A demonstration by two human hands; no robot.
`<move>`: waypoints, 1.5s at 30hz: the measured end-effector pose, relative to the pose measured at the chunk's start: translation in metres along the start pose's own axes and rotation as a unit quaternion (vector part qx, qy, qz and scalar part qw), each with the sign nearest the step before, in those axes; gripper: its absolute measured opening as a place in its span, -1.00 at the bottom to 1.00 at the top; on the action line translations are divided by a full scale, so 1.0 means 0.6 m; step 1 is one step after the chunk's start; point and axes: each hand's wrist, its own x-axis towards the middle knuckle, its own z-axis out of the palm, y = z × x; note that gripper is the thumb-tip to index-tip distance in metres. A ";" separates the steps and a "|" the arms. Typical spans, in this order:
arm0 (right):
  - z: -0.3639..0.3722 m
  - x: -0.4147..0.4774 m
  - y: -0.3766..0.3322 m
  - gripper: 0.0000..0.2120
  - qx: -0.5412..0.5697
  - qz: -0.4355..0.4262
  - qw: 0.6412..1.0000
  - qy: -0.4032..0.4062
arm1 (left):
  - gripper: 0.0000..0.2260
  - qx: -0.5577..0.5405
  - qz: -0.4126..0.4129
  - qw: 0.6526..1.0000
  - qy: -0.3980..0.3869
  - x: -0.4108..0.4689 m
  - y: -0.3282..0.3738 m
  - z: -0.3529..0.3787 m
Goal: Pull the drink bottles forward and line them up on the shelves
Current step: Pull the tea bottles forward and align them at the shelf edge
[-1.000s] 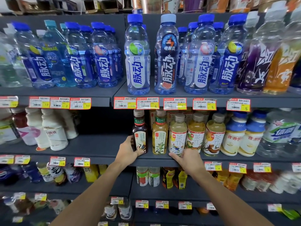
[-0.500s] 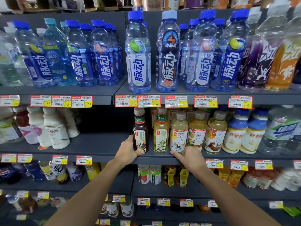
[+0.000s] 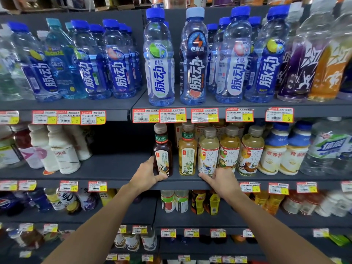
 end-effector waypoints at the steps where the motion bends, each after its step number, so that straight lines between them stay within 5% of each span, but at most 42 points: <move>1: 0.000 0.000 0.000 -0.37 0.000 0.001 1.000 -0.001 | -0.43 0.001 0.000 1.000 -0.001 0.000 0.000 0.000; 26: -0.025 -0.006 0.006 -0.39 -0.006 0.008 0.999 -0.041 | -0.36 0.027 0.001 1.000 0.011 -0.007 0.002 0.002; 31: -0.006 -0.040 0.020 -0.45 -0.039 -0.045 0.997 0.050 | -0.29 0.019 0.012 0.993 0.115 -0.047 0.003 0.030; 36: 0.057 -0.081 0.028 -0.50 -0.058 -0.125 0.984 0.111 | -0.66 0.014 0.104 0.955 0.277 -0.125 -0.006 0.088; 39: 0.107 -0.109 0.029 -0.55 -0.056 -0.167 0.978 0.113 | -0.69 0.026 0.116 0.968 0.220 -0.162 -0.023 0.132; 45: 0.204 -0.109 0.011 -0.71 -0.002 -0.112 0.993 -0.027 | -0.87 0.056 0.098 0.989 0.100 -0.159 -0.075 0.196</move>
